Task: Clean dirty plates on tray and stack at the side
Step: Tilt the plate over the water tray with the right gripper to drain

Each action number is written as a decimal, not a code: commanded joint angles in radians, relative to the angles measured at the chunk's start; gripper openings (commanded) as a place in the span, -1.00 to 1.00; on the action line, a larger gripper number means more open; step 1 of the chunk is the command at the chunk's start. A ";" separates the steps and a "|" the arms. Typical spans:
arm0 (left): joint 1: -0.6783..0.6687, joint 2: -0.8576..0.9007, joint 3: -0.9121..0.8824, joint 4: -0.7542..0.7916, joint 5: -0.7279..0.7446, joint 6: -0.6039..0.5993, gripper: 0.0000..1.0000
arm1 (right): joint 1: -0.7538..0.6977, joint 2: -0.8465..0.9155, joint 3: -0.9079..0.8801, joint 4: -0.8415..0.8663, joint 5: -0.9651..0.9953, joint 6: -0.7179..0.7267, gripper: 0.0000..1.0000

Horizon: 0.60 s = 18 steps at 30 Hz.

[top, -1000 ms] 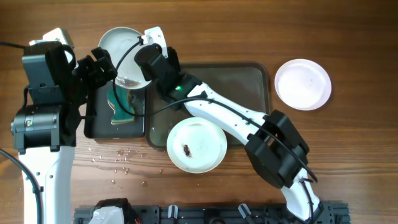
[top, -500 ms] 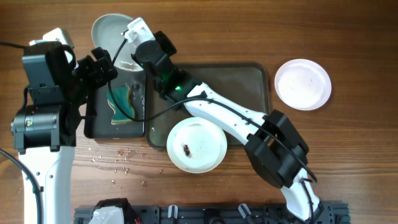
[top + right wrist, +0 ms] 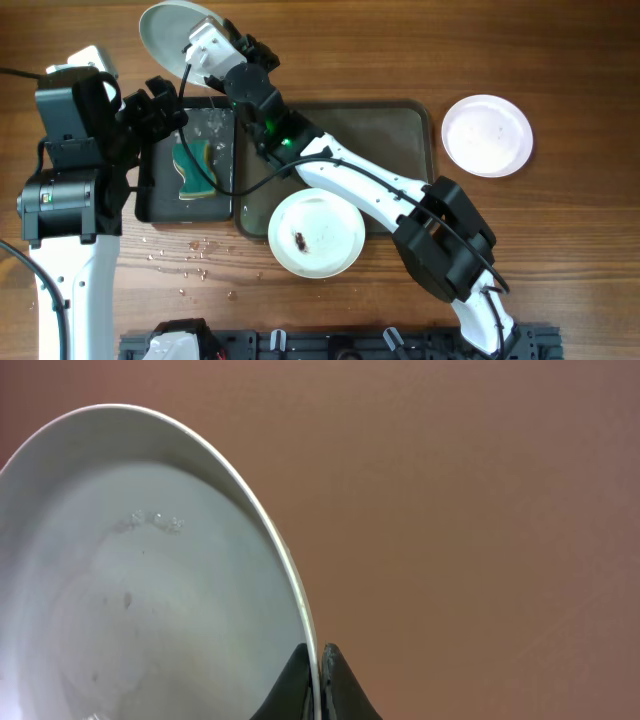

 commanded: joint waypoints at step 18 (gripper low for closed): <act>0.004 -0.007 0.004 -0.001 -0.006 -0.009 1.00 | -0.028 0.010 0.022 0.033 0.005 0.183 -0.91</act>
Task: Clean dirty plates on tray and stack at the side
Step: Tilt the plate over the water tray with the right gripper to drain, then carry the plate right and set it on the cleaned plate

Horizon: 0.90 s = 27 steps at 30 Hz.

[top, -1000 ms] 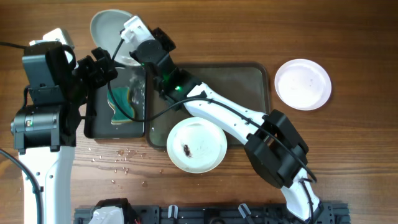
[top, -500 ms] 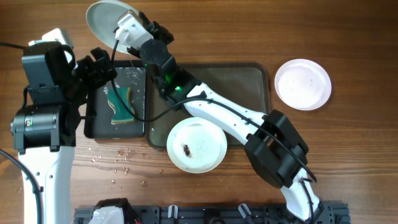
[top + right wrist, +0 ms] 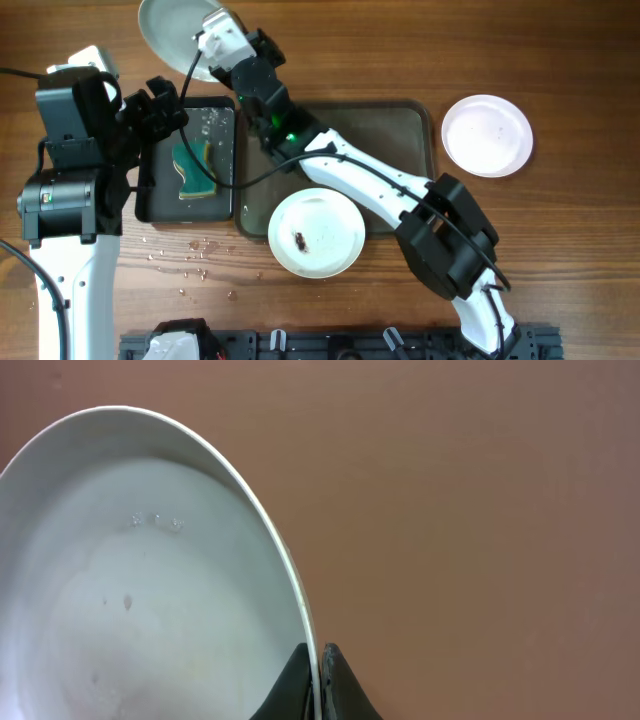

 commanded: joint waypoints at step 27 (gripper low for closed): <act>0.005 -0.007 0.004 -0.001 -0.006 -0.009 1.00 | -0.024 -0.037 0.022 -0.771 -0.184 0.848 -0.91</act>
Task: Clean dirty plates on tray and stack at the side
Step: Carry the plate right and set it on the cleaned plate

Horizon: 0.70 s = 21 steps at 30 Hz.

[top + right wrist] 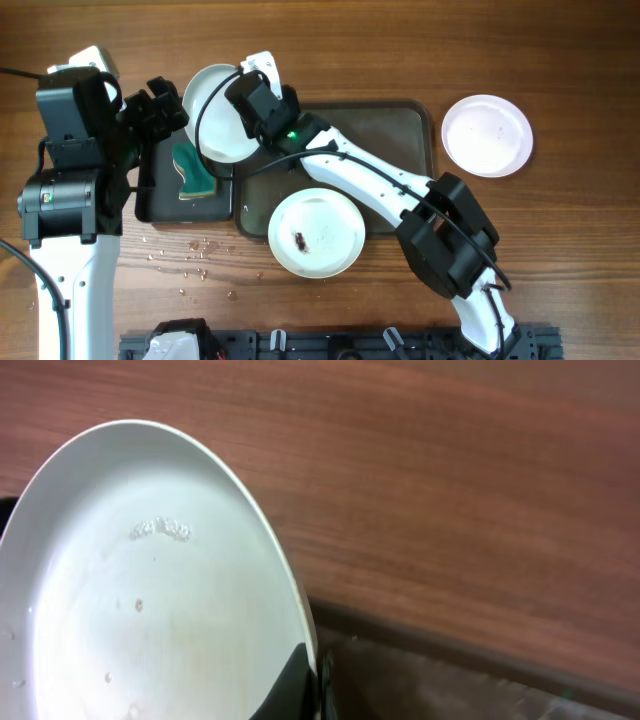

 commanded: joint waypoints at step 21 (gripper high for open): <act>0.005 -0.007 0.004 0.002 -0.006 -0.009 1.00 | -0.595 -0.279 0.010 -0.566 -0.370 0.104 -0.91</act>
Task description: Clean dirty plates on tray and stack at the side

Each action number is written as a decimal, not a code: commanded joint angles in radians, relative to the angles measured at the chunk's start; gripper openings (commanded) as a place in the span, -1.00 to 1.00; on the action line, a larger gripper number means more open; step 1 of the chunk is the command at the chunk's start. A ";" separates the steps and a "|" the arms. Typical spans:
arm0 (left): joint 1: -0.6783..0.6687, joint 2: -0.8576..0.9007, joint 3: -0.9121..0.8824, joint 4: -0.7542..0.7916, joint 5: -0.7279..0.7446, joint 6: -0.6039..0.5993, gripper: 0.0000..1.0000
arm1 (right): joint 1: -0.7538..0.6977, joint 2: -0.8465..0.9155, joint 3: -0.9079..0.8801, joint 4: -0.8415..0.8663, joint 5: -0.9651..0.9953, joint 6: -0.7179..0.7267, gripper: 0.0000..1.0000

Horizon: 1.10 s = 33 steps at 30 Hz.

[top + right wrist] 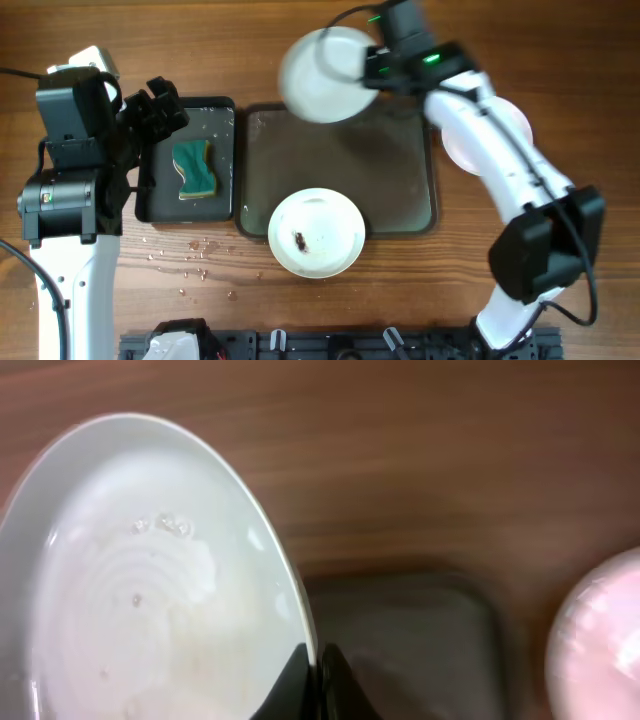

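My right gripper is shut on the rim of a white plate, which it holds in the air over the far edge of the dark tray. In the right wrist view the plate looks wet and fills the left side, its rim pinched in the gripper. A dirty white plate with a brown speck lies on the tray's near edge. A pinkish plate lies on the table to the right, partly behind my right arm. My left gripper hovers by the basin's far left corner.
A black basin left of the tray holds a green and yellow sponge. Water drops speckle the wood in front of the basin. The pinkish plate shows at the right edge of the wrist view, beyond the tray's corner.
My right gripper has carried the white plate to the right, from over the basin's far right corner to above the tray's far edge. The left arm has not moved.
The right gripper held the white plate beyond the basin's far edge, and was still there at the following moment. Then the plate hung over the border of basin and tray. Now it is above the tray's far edge, nearer the pinkish plate.
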 commanded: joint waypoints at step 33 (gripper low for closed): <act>0.005 -0.006 0.004 0.002 -0.006 -0.009 1.00 | -0.695 -0.022 -0.430 -0.040 -0.065 0.070 -0.91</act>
